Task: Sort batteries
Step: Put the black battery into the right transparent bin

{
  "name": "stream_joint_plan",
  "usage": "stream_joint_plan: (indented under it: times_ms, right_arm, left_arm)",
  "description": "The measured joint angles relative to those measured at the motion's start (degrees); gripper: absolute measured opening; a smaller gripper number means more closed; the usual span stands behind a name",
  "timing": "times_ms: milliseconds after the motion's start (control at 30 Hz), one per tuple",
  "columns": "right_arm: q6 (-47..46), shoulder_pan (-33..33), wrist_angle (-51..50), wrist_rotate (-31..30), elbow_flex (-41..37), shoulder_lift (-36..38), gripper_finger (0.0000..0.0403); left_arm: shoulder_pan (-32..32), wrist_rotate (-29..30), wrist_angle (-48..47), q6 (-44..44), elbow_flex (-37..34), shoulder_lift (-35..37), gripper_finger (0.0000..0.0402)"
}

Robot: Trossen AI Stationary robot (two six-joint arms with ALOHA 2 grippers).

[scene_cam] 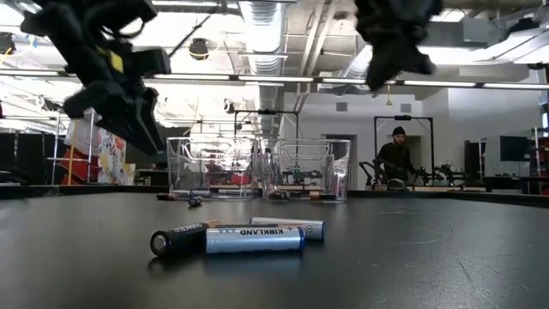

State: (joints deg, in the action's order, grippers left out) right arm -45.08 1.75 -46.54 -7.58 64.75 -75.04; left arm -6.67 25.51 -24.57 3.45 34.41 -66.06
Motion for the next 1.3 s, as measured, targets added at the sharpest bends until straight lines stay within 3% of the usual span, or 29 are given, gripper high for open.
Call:
stream_joint_plan:
  times_ms: [200,500,667,800,1067,1300]
  right_arm:
    - [-4.39,-1.81,5.73,-0.46,-11.6,3.24,0.0081]
    - [1.19,-0.53,15.41,0.05,-21.96,3.05,0.0081]
    - [6.28,1.94,16.11,0.4,-24.17,3.09,0.0081]
    - [10.24,4.16,17.1,2.38,-25.03,3.09,0.0081]
    - [16.68,7.8,17.51,4.76,-25.12,3.12,0.0082]
    - [19.08,10.39,17.52,4.84,-25.12,3.12,0.0082]
  left_arm:
    - [5.56,-1.98,0.47,2.38,-0.02,-3.87,0.016]
    - [10.41,-4.1,6.56,2.09,-0.02,-10.11,0.016]
    - [10.88,-6.24,8.57,2.36,-0.02,-14.41,0.016]
    - [10.81,-4.53,11.52,3.21,0.04,-17.07,0.016]
    - [10.98,-3.18,13.97,5.54,0.04,-17.09,0.016]
    - [10.31,-5.32,12.97,16.16,-0.04,-16.86,0.016]
